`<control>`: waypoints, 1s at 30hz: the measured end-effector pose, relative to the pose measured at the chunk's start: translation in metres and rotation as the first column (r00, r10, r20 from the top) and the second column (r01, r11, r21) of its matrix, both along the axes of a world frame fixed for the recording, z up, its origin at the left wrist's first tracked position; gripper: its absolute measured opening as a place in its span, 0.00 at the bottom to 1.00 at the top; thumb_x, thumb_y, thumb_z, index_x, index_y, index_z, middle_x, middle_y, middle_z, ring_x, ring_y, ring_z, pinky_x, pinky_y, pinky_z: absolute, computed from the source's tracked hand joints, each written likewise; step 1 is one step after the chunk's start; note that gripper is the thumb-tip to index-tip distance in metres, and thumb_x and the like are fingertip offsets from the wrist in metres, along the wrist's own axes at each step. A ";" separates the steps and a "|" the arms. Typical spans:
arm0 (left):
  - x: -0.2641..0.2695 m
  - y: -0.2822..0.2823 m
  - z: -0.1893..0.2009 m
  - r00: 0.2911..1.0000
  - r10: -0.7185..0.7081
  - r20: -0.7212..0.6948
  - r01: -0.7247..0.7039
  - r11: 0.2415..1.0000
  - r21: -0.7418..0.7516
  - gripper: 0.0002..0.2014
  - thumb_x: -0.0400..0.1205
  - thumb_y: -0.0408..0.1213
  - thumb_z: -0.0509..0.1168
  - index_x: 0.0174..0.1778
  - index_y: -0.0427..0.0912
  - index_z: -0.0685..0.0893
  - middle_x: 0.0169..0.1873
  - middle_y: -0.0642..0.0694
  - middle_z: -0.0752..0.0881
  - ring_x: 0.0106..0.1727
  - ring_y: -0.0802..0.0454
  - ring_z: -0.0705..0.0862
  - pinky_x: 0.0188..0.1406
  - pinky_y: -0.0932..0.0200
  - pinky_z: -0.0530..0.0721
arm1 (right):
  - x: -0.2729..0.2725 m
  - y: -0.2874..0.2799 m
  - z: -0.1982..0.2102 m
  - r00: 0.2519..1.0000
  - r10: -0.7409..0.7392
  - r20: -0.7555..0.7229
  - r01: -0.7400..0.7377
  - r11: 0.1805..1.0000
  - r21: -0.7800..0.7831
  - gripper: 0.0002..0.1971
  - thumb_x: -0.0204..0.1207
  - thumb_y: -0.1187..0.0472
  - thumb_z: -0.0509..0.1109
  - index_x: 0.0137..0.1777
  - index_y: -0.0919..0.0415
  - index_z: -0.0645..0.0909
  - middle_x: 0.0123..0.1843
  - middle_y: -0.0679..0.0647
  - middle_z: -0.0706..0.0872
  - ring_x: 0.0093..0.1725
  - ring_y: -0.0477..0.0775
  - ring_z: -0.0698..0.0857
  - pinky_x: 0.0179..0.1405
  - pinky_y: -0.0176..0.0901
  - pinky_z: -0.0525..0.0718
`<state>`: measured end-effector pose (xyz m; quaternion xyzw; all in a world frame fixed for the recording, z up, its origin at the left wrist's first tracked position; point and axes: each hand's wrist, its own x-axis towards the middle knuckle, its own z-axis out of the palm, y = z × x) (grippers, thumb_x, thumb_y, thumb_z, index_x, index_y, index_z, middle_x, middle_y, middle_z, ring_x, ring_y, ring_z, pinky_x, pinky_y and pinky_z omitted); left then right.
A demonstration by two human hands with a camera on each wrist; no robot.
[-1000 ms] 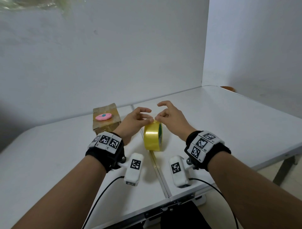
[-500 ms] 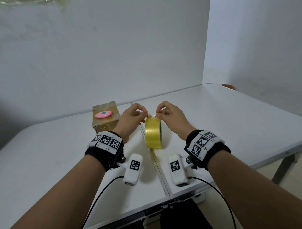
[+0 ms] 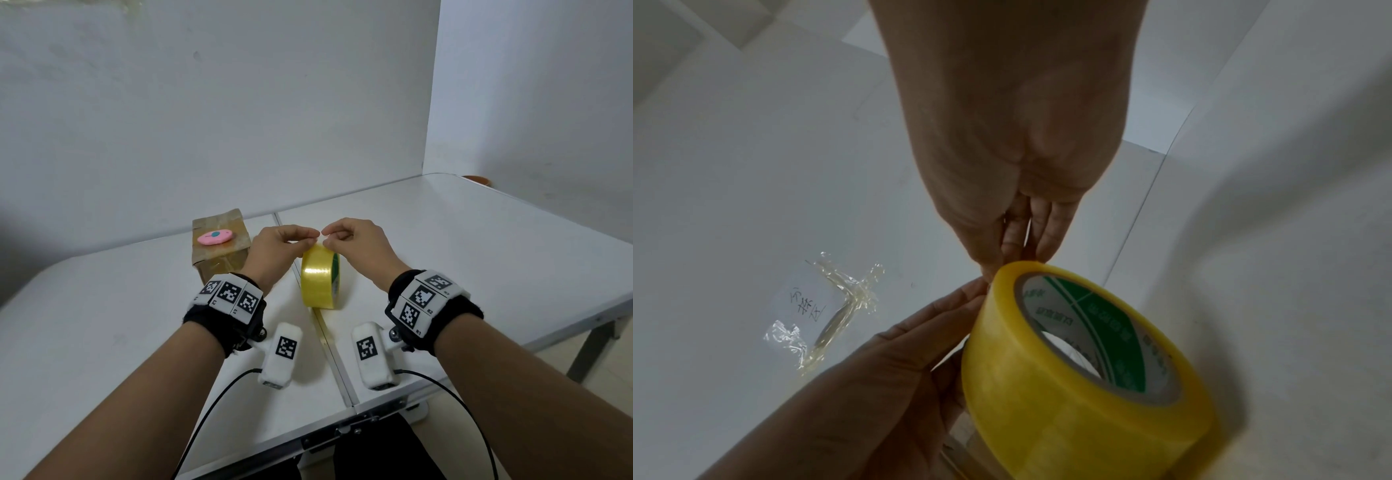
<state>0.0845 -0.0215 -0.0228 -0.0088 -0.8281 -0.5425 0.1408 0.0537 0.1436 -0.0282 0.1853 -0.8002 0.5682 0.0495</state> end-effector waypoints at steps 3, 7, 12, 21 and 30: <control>0.000 0.001 0.001 1.000 0.025 -0.007 -0.025 0.999 -0.042 0.07 0.78 0.36 0.71 0.49 0.48 0.92 0.42 0.55 0.92 0.37 0.65 0.85 0.45 0.71 0.79 | 0.000 0.001 0.002 1.000 -0.007 -0.025 0.007 1.000 0.030 0.11 0.75 0.64 0.72 0.56 0.61 0.89 0.44 0.50 0.87 0.50 0.45 0.85 0.50 0.28 0.80; -0.002 0.000 0.005 0.998 0.040 -0.048 -0.050 0.974 -0.220 0.07 0.78 0.39 0.72 0.49 0.50 0.92 0.38 0.59 0.90 0.30 0.77 0.81 0.38 0.81 0.74 | -0.004 -0.002 0.002 0.998 -0.031 -0.058 0.037 0.995 0.092 0.11 0.75 0.64 0.71 0.55 0.60 0.89 0.44 0.48 0.87 0.47 0.43 0.84 0.38 0.14 0.75; -0.006 0.000 0.015 0.998 0.046 -0.037 -0.057 0.917 -0.396 0.06 0.79 0.40 0.70 0.47 0.47 0.92 0.36 0.56 0.89 0.32 0.72 0.82 0.33 0.83 0.72 | -0.006 -0.002 0.005 0.994 -0.026 -0.103 0.042 0.986 0.159 0.09 0.75 0.64 0.71 0.53 0.61 0.90 0.38 0.44 0.85 0.40 0.38 0.81 0.31 0.08 0.72; -0.007 0.001 0.021 0.997 -0.035 0.068 0.065 0.861 -0.505 0.08 0.83 0.39 0.64 0.51 0.42 0.87 0.45 0.57 0.81 0.45 0.59 0.80 0.39 0.69 0.71 | -0.006 -0.003 0.007 0.996 -0.032 -0.089 0.052 0.970 0.238 0.06 0.75 0.60 0.71 0.45 0.57 0.90 0.55 0.53 0.84 0.49 0.51 0.87 0.35 0.25 0.73; -0.005 -0.007 0.019 0.985 -0.087 0.150 0.119 0.969 -0.218 0.06 0.81 0.36 0.68 0.49 0.41 0.89 0.39 0.53 0.86 0.39 0.61 0.80 0.45 0.65 0.75 | -0.004 0.001 0.009 0.998 -0.034 0.054 0.024 0.982 0.187 0.11 0.75 0.56 0.74 0.48 0.65 0.88 0.52 0.56 0.90 0.56 0.55 0.88 0.57 0.47 0.85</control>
